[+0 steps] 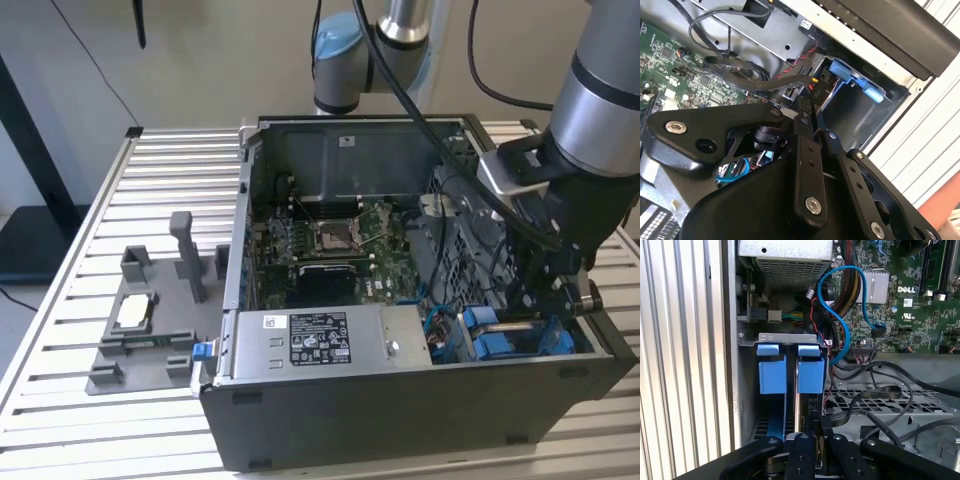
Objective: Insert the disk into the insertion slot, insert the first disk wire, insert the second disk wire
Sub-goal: 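Insert the second disk wire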
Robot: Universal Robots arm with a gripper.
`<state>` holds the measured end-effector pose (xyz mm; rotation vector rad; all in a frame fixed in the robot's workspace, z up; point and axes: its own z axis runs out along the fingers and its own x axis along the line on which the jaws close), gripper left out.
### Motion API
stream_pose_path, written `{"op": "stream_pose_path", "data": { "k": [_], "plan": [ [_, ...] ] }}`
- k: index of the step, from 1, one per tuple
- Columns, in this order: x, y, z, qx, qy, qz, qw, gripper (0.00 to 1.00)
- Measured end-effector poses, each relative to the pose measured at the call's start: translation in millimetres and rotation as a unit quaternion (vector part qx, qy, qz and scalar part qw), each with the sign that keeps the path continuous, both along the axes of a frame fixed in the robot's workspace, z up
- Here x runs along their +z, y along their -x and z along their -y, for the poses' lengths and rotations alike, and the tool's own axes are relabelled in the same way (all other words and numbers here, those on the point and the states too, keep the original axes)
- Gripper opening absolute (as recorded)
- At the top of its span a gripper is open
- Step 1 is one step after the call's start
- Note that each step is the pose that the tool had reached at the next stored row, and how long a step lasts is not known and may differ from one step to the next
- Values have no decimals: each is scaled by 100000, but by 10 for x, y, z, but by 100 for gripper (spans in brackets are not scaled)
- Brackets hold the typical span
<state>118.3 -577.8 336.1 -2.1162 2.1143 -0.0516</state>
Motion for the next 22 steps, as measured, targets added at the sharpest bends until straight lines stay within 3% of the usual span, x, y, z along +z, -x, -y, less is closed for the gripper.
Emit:
{"op": "stream_pose_path", "data": {
  "k": [11, 22],
  "plan": [
    [28, 0, 1, -45, 92, -2, 100000, 16],
    [-47, 0, 1, -57, 311, -9, 99999, 16]
  ]
}}
